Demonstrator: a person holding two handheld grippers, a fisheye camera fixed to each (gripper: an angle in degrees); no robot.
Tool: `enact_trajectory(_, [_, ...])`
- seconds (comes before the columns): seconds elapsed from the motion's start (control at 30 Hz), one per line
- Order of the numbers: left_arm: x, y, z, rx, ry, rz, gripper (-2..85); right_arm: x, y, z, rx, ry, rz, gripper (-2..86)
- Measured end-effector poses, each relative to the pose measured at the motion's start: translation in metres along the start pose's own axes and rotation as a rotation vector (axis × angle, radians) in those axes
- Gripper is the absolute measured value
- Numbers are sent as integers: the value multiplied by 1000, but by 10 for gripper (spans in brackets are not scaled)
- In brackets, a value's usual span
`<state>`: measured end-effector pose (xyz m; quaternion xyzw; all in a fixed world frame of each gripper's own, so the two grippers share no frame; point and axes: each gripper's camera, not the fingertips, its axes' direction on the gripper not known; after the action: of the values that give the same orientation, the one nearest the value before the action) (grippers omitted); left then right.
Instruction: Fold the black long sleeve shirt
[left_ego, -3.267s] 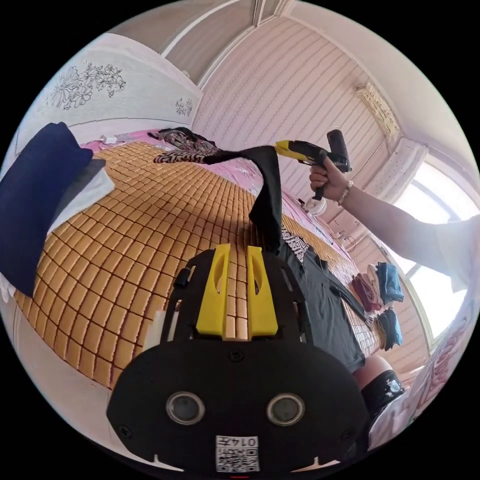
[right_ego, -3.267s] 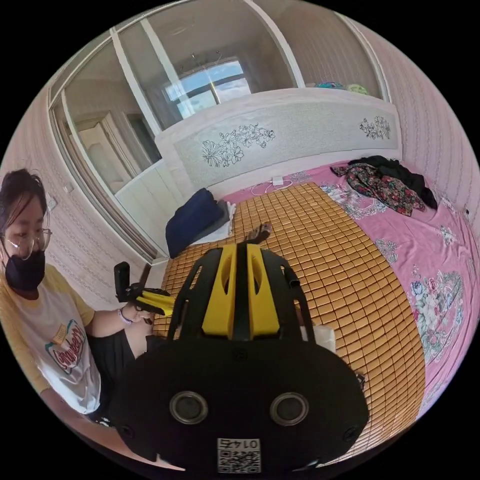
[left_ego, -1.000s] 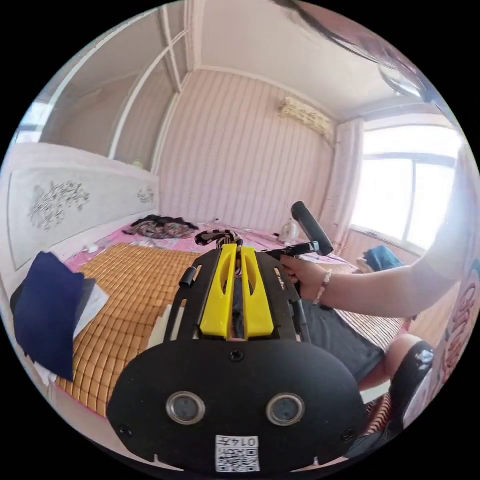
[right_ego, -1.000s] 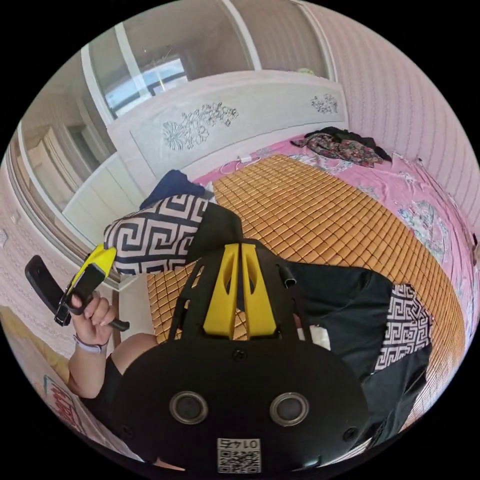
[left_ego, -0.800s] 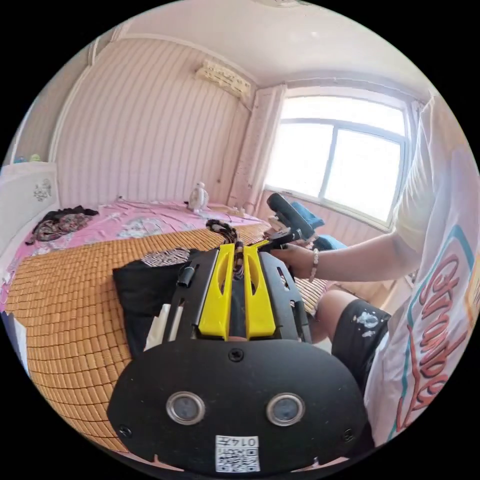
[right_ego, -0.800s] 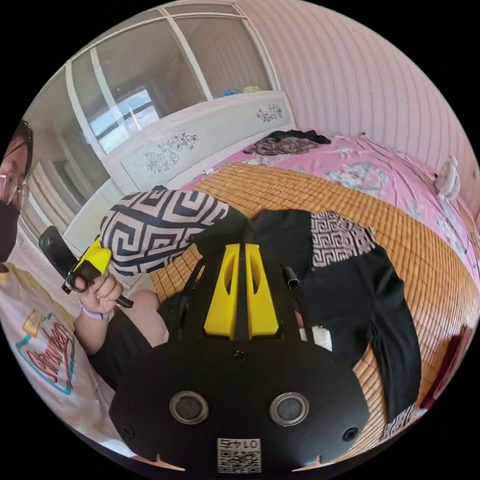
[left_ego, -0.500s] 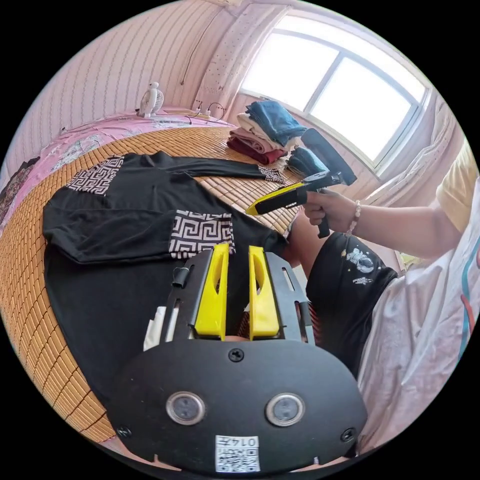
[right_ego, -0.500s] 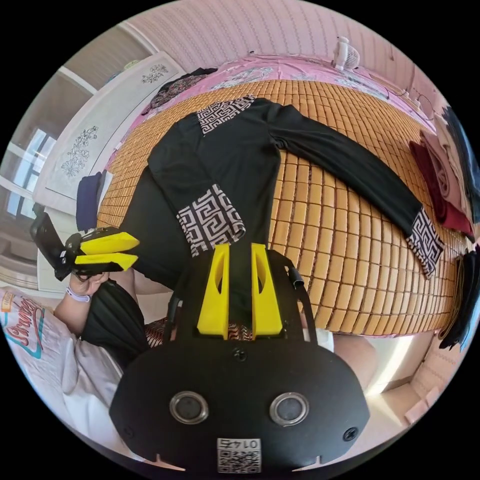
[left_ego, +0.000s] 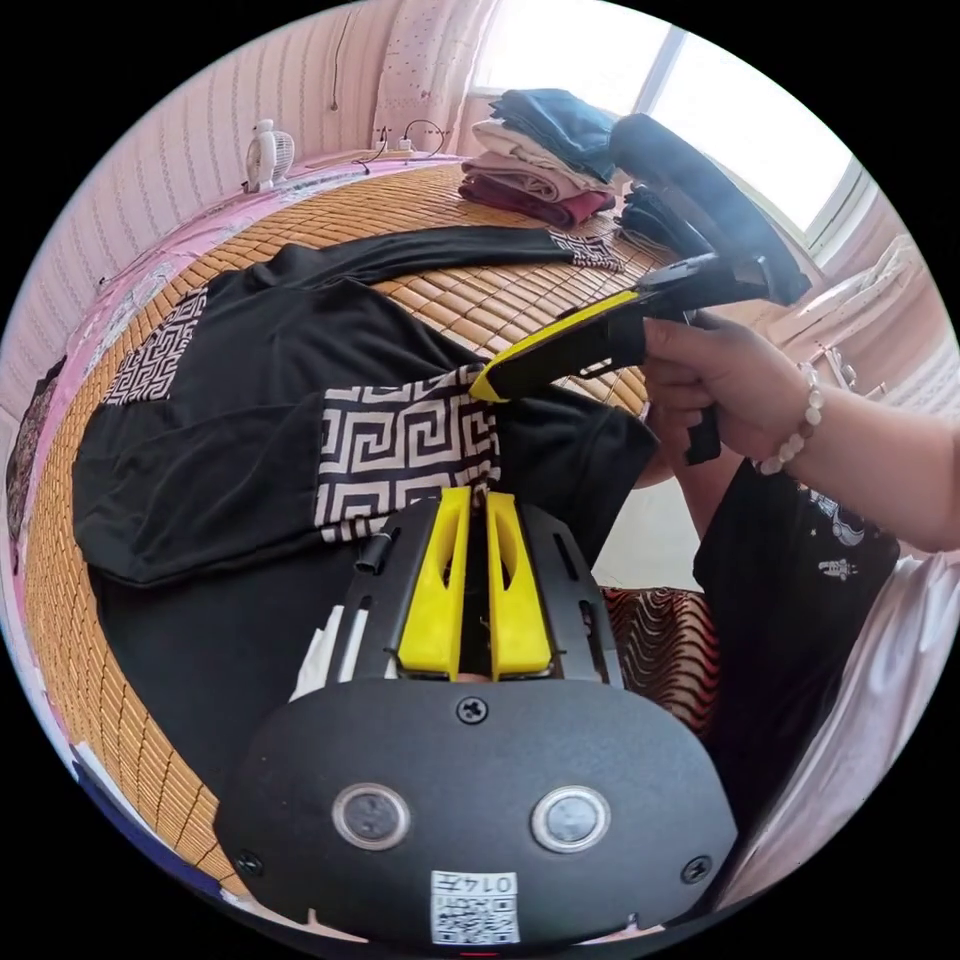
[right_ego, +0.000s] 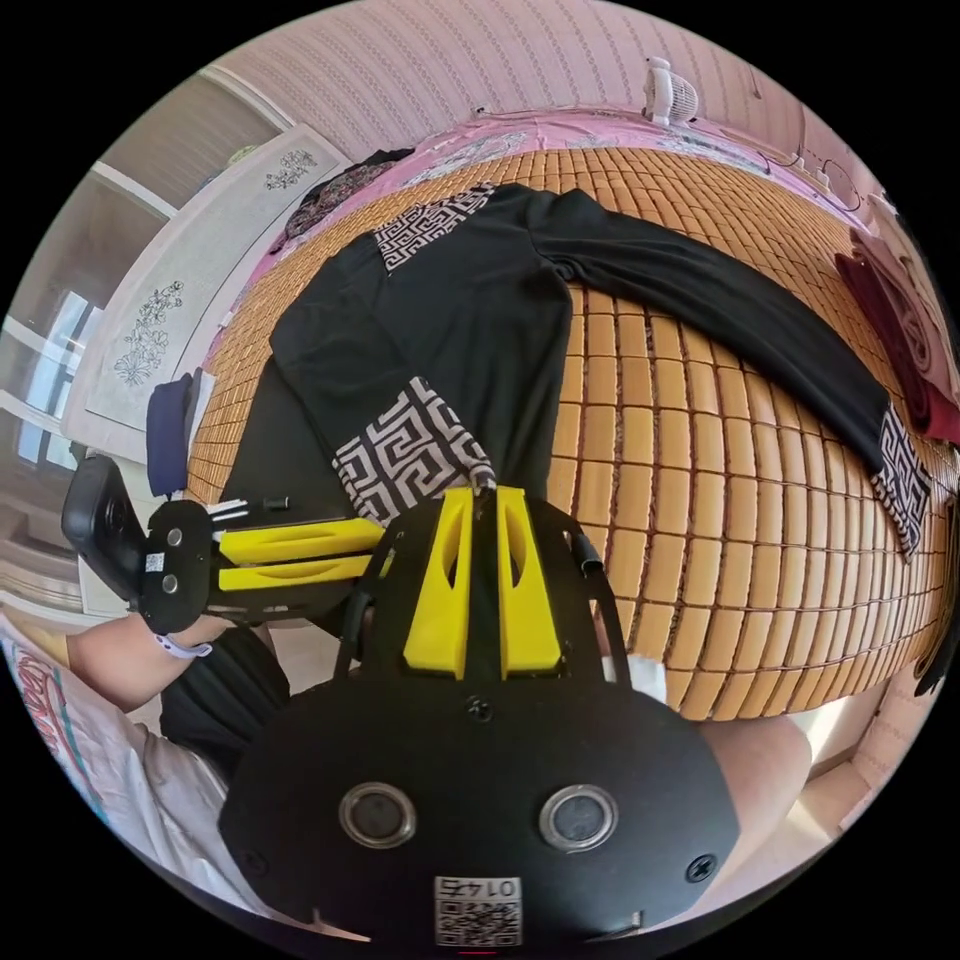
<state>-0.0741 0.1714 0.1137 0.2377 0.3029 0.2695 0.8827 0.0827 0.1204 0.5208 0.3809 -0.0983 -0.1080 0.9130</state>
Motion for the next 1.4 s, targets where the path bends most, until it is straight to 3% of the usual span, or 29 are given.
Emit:
enact_trajectory(0.33, [28, 1, -48, 227, -91, 76, 20, 23, 28, -117, 178, -179, -44, 7])
enact_trajectory(0.5, [18, -2, -28, 182, -33, -7, 14, 48, 36, -117, 147, -192, 7, 21])
enact_trajectory(0.63, [12, -4, -18, 163, 6, -39, 10, 65, 42, -115, 79, -80, 82, 83])
enact_trajectory(0.8, [13, -9, -14, 161, 12, -25, 9, 67, 47, -93, -166, 26, 30, 68])
enact_trajectory(0.93, [14, -9, -25, 206, 3, -11, 8, 73, 46, -107, -186, 98, -7, 21])
enact_trajectory(1.1, [17, -6, -25, 193, -30, 45, 7, 107, 55, -135, -168, 107, 85, 38])
enact_trajectory(1.23, [14, -4, -19, 181, 0, 19, 7, 128, 57, -161, 28, -202, 129, 112])
enact_trajectory(1.4, [10, -1, -33, 216, -21, 30, 9, 162, 48, -137, 24, -520, 311, 114])
